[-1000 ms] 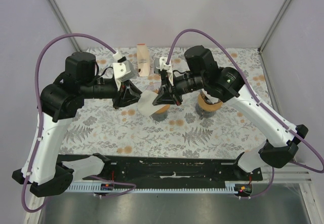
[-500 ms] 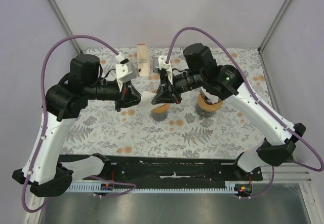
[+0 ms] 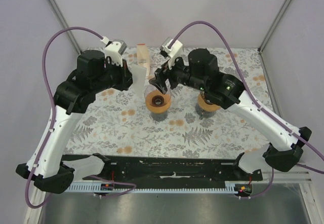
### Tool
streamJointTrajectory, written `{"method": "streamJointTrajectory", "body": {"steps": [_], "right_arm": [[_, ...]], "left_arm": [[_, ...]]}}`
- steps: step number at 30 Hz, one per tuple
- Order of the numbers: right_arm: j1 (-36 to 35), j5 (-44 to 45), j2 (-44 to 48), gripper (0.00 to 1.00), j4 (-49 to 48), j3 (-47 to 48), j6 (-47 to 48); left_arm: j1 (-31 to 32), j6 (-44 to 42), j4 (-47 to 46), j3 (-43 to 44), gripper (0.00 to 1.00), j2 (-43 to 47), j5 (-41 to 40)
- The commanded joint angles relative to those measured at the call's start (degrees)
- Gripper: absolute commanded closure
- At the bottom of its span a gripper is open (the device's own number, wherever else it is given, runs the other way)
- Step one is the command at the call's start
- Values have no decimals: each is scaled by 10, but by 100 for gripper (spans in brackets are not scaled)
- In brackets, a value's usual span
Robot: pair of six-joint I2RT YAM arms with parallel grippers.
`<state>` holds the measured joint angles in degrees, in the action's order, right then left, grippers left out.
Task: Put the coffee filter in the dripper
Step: Place the coffee filter in the coffee dripper.
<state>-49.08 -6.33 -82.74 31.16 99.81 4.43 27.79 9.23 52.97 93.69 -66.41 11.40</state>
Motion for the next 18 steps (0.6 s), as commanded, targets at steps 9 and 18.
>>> {"method": "streamJointTrajectory", "body": {"steps": [9,18], "right_arm": [[-87,41,-62,35,-167,23,-93],[-87,18,-98,36,-161,53,-95]], "left_arm": [[-1,160,-23,12,98,19,-126],[-2,175,-23,18,98,20,-117]]}}
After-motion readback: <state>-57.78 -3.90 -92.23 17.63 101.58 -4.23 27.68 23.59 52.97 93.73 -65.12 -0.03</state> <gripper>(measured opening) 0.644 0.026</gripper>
